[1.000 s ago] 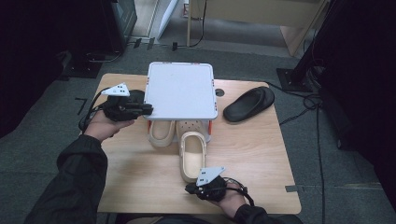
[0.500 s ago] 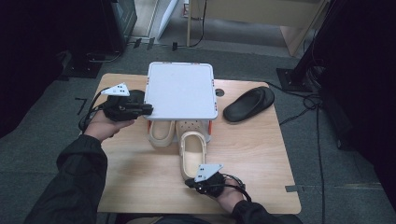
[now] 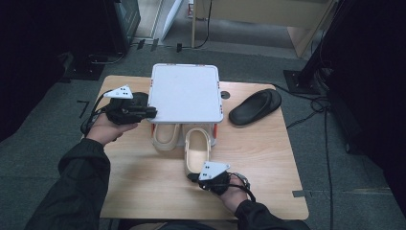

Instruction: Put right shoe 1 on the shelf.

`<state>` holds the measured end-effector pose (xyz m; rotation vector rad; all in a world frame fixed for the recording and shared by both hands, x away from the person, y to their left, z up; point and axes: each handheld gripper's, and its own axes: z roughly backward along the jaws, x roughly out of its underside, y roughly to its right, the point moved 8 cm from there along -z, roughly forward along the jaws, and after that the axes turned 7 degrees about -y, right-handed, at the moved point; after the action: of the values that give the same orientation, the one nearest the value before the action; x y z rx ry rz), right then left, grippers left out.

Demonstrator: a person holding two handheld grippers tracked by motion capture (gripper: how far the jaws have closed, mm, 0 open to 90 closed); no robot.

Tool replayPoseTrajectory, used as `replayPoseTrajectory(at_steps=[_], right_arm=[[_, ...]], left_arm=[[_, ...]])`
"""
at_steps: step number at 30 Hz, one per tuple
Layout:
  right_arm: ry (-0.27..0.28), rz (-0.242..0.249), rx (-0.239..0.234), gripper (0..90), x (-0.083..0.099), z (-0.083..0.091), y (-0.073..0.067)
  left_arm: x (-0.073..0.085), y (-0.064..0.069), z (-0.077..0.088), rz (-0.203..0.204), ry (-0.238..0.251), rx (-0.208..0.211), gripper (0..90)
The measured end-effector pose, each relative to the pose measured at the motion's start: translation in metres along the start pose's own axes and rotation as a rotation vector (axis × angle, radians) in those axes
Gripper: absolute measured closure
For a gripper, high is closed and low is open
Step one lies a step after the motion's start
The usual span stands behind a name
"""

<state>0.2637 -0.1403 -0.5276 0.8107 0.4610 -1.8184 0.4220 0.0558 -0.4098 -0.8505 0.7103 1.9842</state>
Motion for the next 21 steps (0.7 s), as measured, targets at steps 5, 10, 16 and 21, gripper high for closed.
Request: replayPoseTrajectory(at_steps=[5, 10, 16, 21], right_arm=[[0.006, -0.029, 0.035, 89.8, -0.002, 0.000, 0.017], [0.011, -0.033, 0.061, 89.7, -0.006, -0.007, 0.028], [0.043, -0.077, 0.064, 89.5, -0.010, -0.016, 0.043], [0.041, -0.095, 0.074, 89.1, -0.015, -0.020, 0.058]], left_arm=[[0.000, 0.000, 0.000, 0.000, 0.001, 0.001, 80.1], [0.000, 0.000, 0.000, 0.001, 0.002, -0.001, 80.0], [0.000, 0.000, 0.000, 0.003, 0.004, -0.001, 80.0], [0.000, 0.000, 0.000, 0.002, 0.004, -0.002, 80.0]])
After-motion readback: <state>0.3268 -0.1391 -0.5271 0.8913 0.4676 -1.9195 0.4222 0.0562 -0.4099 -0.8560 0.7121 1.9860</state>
